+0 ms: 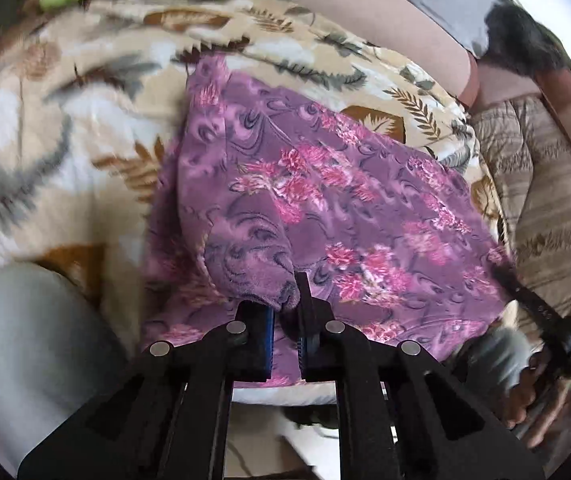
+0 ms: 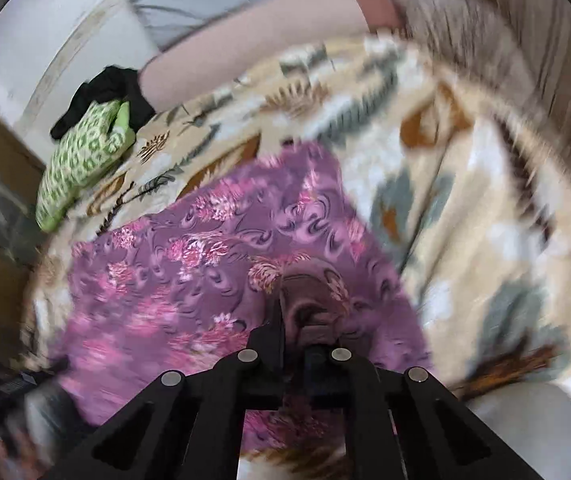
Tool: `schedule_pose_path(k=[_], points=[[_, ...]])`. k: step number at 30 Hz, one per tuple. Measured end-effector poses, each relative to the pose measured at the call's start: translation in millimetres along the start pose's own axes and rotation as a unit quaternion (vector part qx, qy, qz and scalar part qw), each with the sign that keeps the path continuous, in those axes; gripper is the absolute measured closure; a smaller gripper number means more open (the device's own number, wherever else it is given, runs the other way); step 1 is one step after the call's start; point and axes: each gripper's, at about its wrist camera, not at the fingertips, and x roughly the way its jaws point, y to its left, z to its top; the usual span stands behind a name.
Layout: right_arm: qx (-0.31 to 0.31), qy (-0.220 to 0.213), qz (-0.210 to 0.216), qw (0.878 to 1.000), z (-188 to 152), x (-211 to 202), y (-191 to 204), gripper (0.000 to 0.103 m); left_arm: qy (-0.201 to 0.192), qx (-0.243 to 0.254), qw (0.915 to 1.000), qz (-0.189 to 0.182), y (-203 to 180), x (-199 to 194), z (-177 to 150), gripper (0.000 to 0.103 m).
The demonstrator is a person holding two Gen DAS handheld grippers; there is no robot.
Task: Fold small clothes
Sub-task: 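Lift the hem with both grippers and fold it over toward the collar, then open both grippers and release the folded shirt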
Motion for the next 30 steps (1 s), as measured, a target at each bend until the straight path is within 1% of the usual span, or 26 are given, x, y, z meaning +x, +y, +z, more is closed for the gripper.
schedule_pose_path(k=[1,2,3,4,6,7,9,11,12,13,14,15,16,17,18,19,21,22,23,24,25,26,27,28,30], points=[[-0.009,0.011,-0.016,1.0,-3,-1,5,0.097,0.009,0.013,0.9998,0.014,-2,6,-1,0.095],[-0.017,0.023,-0.033,0.999,-5,4,9,0.097,0.008,0.017,0.9994,0.028,-3,12,-3,0.095],[-0.028,0.041,-0.052,0.997,-8,15,12,0.097,0.014,0.019,0.9987,0.045,0,23,-7,0.095],[-0.033,0.067,-0.066,0.995,-11,31,13,0.097,0.038,0.016,0.9979,0.049,1,40,-11,0.095],[-0.016,0.119,-0.088,0.989,-20,63,2,0.097,0.087,0.01,0.9952,0.044,12,69,-25,0.095],[-0.009,0.127,-0.09,0.988,-21,67,0,0.097,0.09,0.013,0.9949,0.044,14,75,-28,0.095],[-0.019,0.121,-0.097,0.988,-19,64,4,0.097,0.067,0.022,0.9968,0.037,14,68,-30,0.094],[-0.024,0.118,-0.099,0.988,-19,63,5,0.097,0.065,0.028,0.997,0.03,13,63,-27,0.093],[-0.021,0.12,-0.094,0.988,-18,63,3,0.096,0.067,0.026,0.9971,0.027,14,60,-25,0.089],[-0.015,0.12,-0.088,0.989,-17,61,1,0.096,0.068,0.022,0.9972,0.022,15,59,-23,0.088],[-0.007,0.118,-0.078,0.99,-18,57,-2,0.093,0.067,0.015,0.9976,0.008,18,55,-18,0.088],[0.005,0.112,-0.065,0.992,-19,52,-6,0.091,0.042,-0.001,0.999,-0.018,23,45,-16,0.088],[0.026,0.1,-0.046,0.994,-19,42,-14,0.09,0.016,-0.01,0.9992,-0.034,24,34,-14,0.085],[0.044,0.09,-0.031,0.995,-20,34,-20,0.087,-0.011,-0.016,0.9988,-0.045,28,23,-13,0.075],[0.059,0.08,-0.017,0.995,-20,26,-25,0.085,-0.047,-0.023,0.9976,-0.046,33,11,-12,0.066],[0.073,0.066,-0.008,0.995,-22,16,-28,0.082,-0.061,-0.029,0.9967,-0.044,35,4,-10,0.062],[0.08,0.035,-0.015,0.996,-23,1,-26,0.07,-0.072,-0.039,0.9951,-0.056,35,-2,-6,0.06],[0.077,0.013,-0.031,0.996,-25,-12,-25,0.054,-0.083,-0.042,0.9935,-0.066,37,-6,-6,0.06],[0.071,-0.007,-0.043,0.997,-26,-23,-23,0.041,-0.087,-0.041,0.9926,-0.073,36,-8,-6,0.051],[0.068,-0.021,-0.051,0.996,-27,-32,-22,0.036,-0.076,-0.033,0.9933,-0.081,34,-4,-6,0.03],[0.068,-0.032,-0.056,0.996,-26,-40,-21,0.035,-0.053,-0.019,0.9942,-0.091,34,0,-8,0.028],[0.068,-0.036,-0.052,0.996,-25,-44,-19,0.035,-0.04,-0.006,0.9943,-0.099,35,0,-12,0.028],[0.067,-0.037,-0.04,0.996,-23,-48,-17,0.035,-0.04,0.003,0.9944,-0.098,34,-3,-17,0.028],[0.064,-0.04,-0.022,0.997,-18,-51,-13,0.035,-0.048,-0.004,0.994,-0.098,36,-6,-18,0.028],[0.052,-0.051,-0.001,0.997,-13,-54,-2,0.035,-0.077,-0.048,0.9885,-0.121,43,-17,-17,0.028]])
